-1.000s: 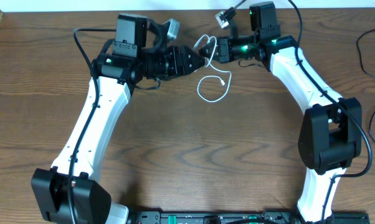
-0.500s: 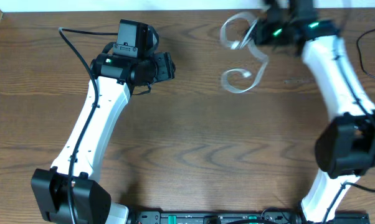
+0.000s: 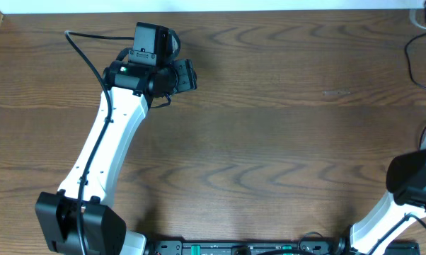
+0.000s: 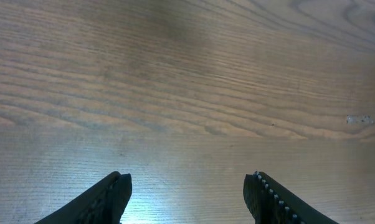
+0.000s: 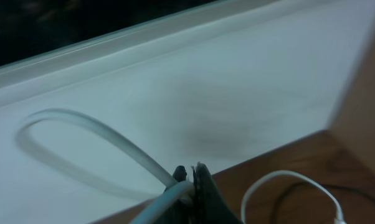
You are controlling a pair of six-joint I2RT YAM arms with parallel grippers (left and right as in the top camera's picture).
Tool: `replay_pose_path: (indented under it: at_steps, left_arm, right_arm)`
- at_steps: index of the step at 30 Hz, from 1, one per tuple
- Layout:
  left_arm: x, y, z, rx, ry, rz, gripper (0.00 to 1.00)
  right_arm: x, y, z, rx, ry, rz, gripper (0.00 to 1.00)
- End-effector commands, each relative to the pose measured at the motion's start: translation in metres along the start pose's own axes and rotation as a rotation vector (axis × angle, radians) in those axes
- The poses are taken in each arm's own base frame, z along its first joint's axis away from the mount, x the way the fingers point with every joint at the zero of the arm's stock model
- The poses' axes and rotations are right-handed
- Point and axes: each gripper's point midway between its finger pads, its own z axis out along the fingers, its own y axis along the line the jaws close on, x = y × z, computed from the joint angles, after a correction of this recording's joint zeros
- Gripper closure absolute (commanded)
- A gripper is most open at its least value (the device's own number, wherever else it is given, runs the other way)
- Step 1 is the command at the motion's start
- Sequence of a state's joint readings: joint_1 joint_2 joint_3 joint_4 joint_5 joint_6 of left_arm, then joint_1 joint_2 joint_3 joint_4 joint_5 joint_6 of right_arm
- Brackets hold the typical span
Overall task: Untangle cables
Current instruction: 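Carry the white cable with the right gripper to the upper right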
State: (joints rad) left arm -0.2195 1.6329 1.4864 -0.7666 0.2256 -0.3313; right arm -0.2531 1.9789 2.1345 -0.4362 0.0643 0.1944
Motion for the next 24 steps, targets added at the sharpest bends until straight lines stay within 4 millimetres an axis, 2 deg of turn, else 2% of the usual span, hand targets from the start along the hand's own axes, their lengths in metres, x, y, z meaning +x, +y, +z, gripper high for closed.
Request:
replay_pose_path:
  at_steps: [1,5,8,13,18,21,24]
  left_arm:
    - [-0.001,0.004,0.002,-0.020,-0.001,0.020,0.37]
    - [-0.002,0.006,0.002,-0.034,-0.004,0.019,0.37]
    - [-0.003,0.005,0.002,-0.032,-0.010,0.020,0.37]
    - [-0.005,0.005,0.002,-0.029,-0.018,0.021,0.37]
    - [-0.006,0.004,0.002,-0.028,-0.020,0.021,0.37]
    - [-0.006,0.004,0.002,-0.028,-0.020,0.021,0.37]
    - [-0.005,0.004,0.002,-0.028,-0.018,0.021,0.37]
  right_arm:
    - [0.025,-0.052,0.031,0.132,0.035,0.059,0.99]
    - [0.050,-0.068,0.056,0.038,0.102,0.088,0.97]
    - [0.058,-0.078,0.066,0.051,0.134,0.072,0.97]
    - [0.043,-0.088,0.069,0.087,0.119,-0.032,0.98]
    - [0.027,-0.096,0.069,0.124,0.065,-0.036,0.99]
    - [0.029,-0.106,0.075,0.175,0.051,-0.037,0.99]
    - [0.043,-0.126,0.087,0.234,0.060,-0.035,0.99]
